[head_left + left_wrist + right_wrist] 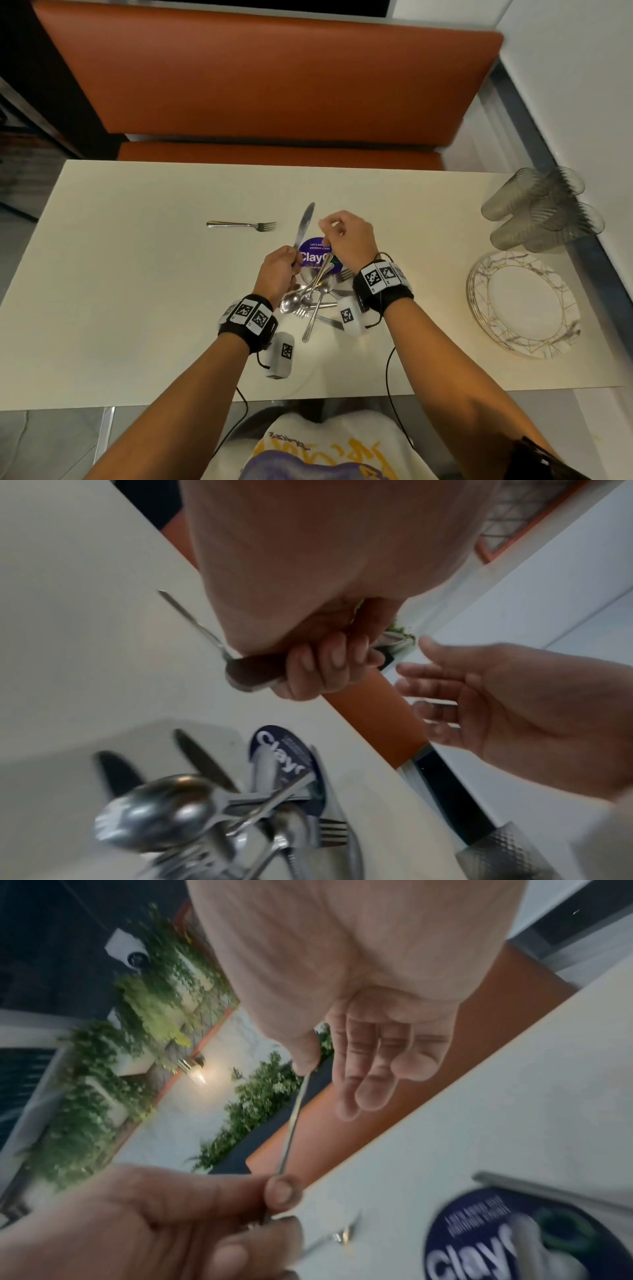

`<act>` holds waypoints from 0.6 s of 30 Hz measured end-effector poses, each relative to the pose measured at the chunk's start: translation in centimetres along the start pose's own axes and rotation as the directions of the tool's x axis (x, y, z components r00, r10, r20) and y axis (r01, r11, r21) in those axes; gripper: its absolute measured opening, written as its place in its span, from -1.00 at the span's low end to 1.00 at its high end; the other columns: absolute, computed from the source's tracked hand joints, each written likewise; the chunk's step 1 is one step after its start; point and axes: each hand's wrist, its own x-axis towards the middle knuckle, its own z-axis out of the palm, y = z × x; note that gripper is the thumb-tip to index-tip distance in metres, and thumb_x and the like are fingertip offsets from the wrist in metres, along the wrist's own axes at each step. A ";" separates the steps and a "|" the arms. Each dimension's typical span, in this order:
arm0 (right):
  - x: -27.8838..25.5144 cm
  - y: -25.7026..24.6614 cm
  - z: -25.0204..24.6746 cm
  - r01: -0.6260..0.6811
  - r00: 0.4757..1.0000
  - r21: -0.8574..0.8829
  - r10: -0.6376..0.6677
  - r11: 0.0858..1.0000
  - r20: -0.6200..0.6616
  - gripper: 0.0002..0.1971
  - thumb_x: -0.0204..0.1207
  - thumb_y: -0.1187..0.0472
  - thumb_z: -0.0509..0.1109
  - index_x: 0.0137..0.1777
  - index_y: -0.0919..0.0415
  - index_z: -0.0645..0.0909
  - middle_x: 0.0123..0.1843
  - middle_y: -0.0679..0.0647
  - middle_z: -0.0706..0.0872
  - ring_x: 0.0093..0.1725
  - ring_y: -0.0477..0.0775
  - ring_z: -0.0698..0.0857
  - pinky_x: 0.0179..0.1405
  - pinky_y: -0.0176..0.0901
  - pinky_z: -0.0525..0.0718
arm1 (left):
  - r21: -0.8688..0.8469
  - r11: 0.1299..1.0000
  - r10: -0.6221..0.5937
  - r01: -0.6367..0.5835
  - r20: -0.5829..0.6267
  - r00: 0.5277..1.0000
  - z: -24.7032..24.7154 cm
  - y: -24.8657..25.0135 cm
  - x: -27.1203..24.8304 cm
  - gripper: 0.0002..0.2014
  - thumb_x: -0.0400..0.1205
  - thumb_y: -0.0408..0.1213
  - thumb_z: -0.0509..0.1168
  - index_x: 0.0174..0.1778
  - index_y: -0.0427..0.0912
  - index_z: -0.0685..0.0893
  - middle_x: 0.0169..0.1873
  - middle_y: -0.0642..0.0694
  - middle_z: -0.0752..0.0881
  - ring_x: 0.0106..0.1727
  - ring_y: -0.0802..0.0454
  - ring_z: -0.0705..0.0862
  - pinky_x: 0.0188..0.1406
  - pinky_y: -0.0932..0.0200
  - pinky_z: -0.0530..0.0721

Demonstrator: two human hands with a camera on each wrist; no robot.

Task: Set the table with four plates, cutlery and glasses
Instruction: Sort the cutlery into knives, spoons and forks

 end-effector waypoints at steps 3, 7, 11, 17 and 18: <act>-2.1 2.6 2.3 -0.007 0.980 -0.107 0.028 0.994 0.195 -0.95 0.59 0.13 0.45 -0.02 0.03 0.74 -0.21 -0.03 0.81 -0.25 -0.09 0.78 -0.17 -0.21 0.74 | 0.018 0.996 -0.082 0.084 -0.110 0.991 -2.1 -2.0 -0.3 -0.75 0.75 -0.36 0.08 -0.19 -0.17 0.58 -0.51 0.01 0.48 -0.64 0.17 0.40 -0.67 0.28 0.34; -5.2 4.9 5.5 0.091 0.885 -0.307 0.065 0.947 0.461 -0.83 0.51 0.16 0.52 0.08 -0.04 0.71 -0.02 -0.08 0.69 -0.04 -0.04 0.69 0.12 0.03 0.76 | 0.007 0.986 -0.163 0.168 -0.196 0.967 -4.5 -4.3 -0.9 -0.74 0.72 -0.38 0.06 -0.21 -0.15 0.59 -0.56 0.05 0.48 -0.62 0.12 0.35 -0.66 0.28 0.27; -7.0 5.6 7.5 0.207 0.820 -0.438 0.089 0.875 0.565 -0.59 0.42 0.08 0.58 0.27 -0.13 0.64 0.25 0.02 0.47 0.30 0.14 0.52 0.33 0.09 0.61 | -0.015 0.981 -0.191 0.193 -0.226 0.955 -6.1 -5.6 -1.7 -0.74 0.73 -0.36 0.06 -0.21 -0.13 0.58 -0.56 0.05 0.49 -0.58 0.09 0.33 -0.66 0.30 0.26; -7.2 6.3 8.1 0.220 0.880 -0.485 0.043 0.847 0.473 -0.61 0.53 0.14 0.51 0.34 -0.06 0.57 0.40 0.06 0.52 0.35 0.19 0.60 0.34 0.07 0.65 | -0.044 0.981 -0.194 0.189 -0.239 0.951 -7.4 -6.1 -2.3 -0.74 0.73 -0.38 0.06 -0.21 -0.14 0.57 -0.52 0.02 0.48 -0.59 0.10 0.33 -0.67 0.31 0.26; -7.1 6.5 8.0 0.215 0.894 -0.511 0.043 0.832 0.446 -0.63 0.54 0.11 0.50 0.33 -0.05 0.58 0.41 0.06 0.55 0.34 0.19 0.61 0.32 0.09 0.66 | -0.048 0.980 -0.198 0.192 -0.244 0.949 -7.5 -6.1 -2.4 -0.75 0.73 -0.38 0.06 -0.21 -0.14 0.57 -0.52 0.02 0.48 -0.61 0.11 0.33 -0.69 0.32 0.26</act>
